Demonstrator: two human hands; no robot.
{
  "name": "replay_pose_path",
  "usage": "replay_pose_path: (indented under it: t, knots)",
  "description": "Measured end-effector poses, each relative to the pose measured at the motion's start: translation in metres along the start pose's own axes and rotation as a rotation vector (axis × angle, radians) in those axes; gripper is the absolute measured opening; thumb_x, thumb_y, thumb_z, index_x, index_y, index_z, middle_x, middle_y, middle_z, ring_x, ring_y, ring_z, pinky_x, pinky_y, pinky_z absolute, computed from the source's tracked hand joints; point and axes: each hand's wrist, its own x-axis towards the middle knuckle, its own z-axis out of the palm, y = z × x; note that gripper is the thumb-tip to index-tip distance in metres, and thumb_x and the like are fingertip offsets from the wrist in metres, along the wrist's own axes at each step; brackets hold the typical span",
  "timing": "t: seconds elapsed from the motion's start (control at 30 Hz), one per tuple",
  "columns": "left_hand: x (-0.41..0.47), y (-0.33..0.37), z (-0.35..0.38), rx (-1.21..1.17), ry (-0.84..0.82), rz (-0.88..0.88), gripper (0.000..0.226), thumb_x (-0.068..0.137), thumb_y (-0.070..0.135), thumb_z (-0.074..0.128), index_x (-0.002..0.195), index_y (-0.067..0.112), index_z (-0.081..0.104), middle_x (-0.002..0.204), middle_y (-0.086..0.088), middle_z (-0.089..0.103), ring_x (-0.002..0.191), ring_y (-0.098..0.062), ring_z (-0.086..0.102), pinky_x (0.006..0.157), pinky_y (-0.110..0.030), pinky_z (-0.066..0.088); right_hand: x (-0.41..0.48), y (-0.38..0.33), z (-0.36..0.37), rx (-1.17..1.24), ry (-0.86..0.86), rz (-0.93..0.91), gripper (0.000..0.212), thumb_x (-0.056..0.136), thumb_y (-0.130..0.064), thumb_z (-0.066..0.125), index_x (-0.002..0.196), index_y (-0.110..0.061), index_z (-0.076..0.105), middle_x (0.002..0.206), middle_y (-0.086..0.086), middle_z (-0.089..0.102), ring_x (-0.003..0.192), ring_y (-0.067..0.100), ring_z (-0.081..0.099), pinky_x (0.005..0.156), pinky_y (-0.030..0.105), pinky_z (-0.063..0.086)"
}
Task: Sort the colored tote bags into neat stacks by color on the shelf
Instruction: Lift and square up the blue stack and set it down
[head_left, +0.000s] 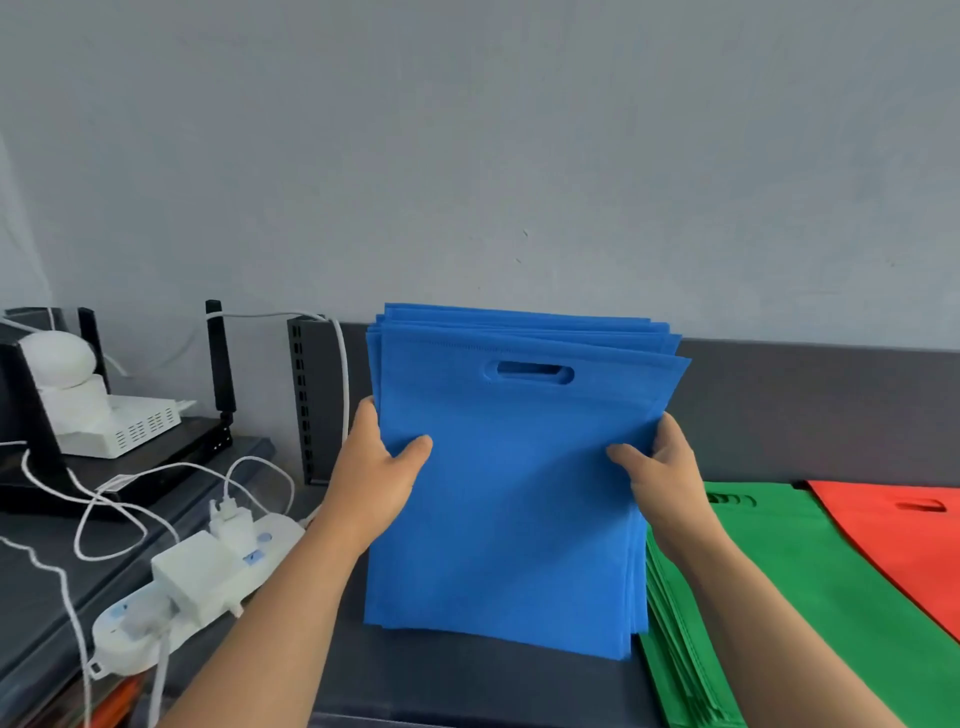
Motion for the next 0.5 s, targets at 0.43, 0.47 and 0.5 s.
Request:
replay_pose_path:
  t: [0.43, 0.47, 0.5]
  knots:
    - [0.002, 0.031, 0.012, -0.078, 0.152, 0.187, 0.024, 0.096, 0.008, 0.045, 0.113, 0.025, 0.044, 0.091, 0.011, 0.059, 0.060, -0.001, 0.052, 0.050, -0.012, 0.044, 0.011, -0.047, 0.017, 0.028, 0.131, -0.154, 0.029, 0.088, -0.004, 0.045, 0.113, -0.018, 0.048, 0.101, -0.010, 0.060, 0.085, 0.006, 0.057, 0.072, 0.025, 0.047]
    - [0.005, 0.037, 0.011, -0.087, 0.154, 0.203, 0.024, 0.095, 0.006, 0.045, 0.112, 0.024, 0.044, 0.088, 0.011, 0.058, 0.059, 0.000, 0.051, 0.049, -0.012, 0.043, 0.014, -0.053, 0.016, 0.039, 0.137, -0.172, 0.029, 0.088, -0.005, 0.045, 0.113, -0.019, 0.049, 0.101, -0.010, 0.060, 0.085, 0.006, 0.057, 0.072, 0.024, 0.047]
    - [0.008, 0.041, 0.009, -0.092, 0.149, 0.202, 0.024, 0.094, 0.005, 0.045, 0.111, 0.023, 0.044, 0.086, 0.011, 0.057, 0.057, 0.002, 0.050, 0.048, -0.010, 0.041, 0.016, -0.056, 0.015, 0.049, 0.134, -0.173, 0.028, 0.087, -0.006, 0.045, 0.112, -0.019, 0.050, 0.100, -0.010, 0.059, 0.084, 0.007, 0.056, 0.072, 0.024, 0.045]
